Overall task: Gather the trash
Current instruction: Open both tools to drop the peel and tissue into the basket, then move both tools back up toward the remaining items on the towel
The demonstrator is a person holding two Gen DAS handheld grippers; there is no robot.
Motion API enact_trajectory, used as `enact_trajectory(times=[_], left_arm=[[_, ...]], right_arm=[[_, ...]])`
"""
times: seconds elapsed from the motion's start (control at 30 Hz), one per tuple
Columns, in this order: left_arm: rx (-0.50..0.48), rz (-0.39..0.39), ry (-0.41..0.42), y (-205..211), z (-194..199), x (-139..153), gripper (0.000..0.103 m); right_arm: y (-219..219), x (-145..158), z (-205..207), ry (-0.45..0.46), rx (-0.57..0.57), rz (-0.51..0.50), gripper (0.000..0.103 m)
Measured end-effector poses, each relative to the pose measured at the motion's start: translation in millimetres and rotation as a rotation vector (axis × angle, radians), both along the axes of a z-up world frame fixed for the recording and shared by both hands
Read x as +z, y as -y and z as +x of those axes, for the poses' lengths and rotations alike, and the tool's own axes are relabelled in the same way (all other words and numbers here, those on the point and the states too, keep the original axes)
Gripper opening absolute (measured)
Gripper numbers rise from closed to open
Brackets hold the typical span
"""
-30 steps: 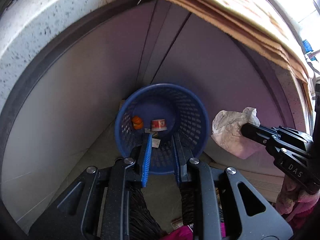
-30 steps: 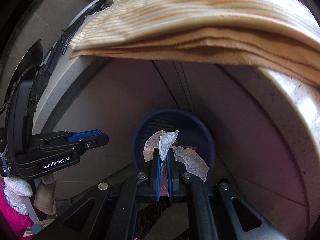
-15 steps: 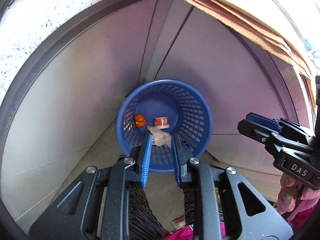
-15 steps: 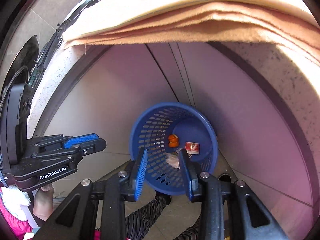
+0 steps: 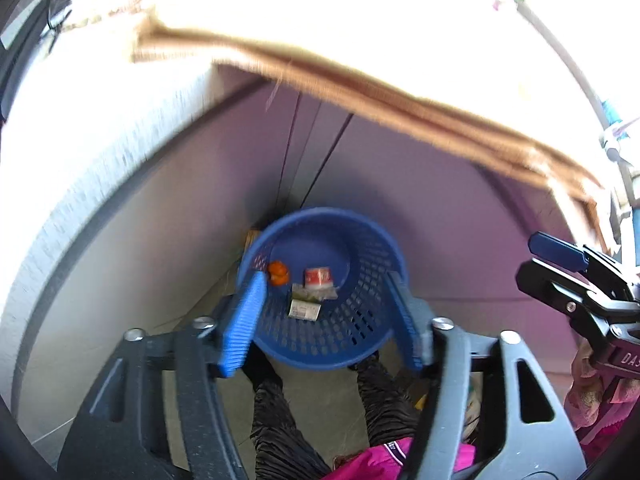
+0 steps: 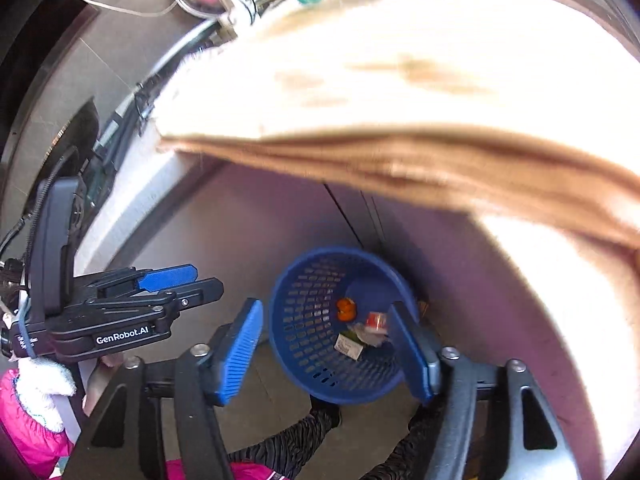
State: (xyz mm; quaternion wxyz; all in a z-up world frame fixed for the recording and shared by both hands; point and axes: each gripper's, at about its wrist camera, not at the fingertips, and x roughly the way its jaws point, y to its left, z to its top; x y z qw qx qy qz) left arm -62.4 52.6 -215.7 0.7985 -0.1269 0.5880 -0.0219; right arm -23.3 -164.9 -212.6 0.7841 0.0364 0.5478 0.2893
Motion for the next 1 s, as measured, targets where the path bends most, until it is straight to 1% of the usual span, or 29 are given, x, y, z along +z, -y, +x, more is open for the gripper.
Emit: enact_trajectory(times=[0.07, 0.17, 0.37, 0.47, 0.67, 0.73, 0.8, 1.0], left_arm=[[0.007, -0.004, 0.017, -1, 5, 9, 0.065], [0.021, -0.01, 0.041, -2, 16, 23, 0.065], [0.038, -0.009, 0.103, -2, 42, 56, 0.065], [0.045, -0.013, 0.13, -1, 58, 71, 0.065], [0.054, -0.001, 0.177, 3, 96, 90, 0.065], [0.055, 0.009, 0.197, 8, 111, 100, 0.067], [0.056, 0.019, 0.219, 14, 121, 106, 0.073], [0.057, 0.038, 0.256, 23, 157, 125, 0.074]], right_arm=[[6, 11, 4, 0.017, -0.005, 0.016, 0.077], [16, 26, 11, 0.044, -0.014, 0.033, 0.08], [40, 58, 32, 0.103, -0.055, 0.055, 0.08], [59, 74, 48, 0.14, -0.082, 0.065, 0.085], [93, 95, 89, 0.181, -0.138, 0.092, 0.085], [102, 101, 104, 0.196, -0.147, 0.094, 0.085], [106, 107, 118, 0.215, -0.151, 0.095, 0.085], [120, 118, 158, 0.234, -0.139, 0.131, 0.085]])
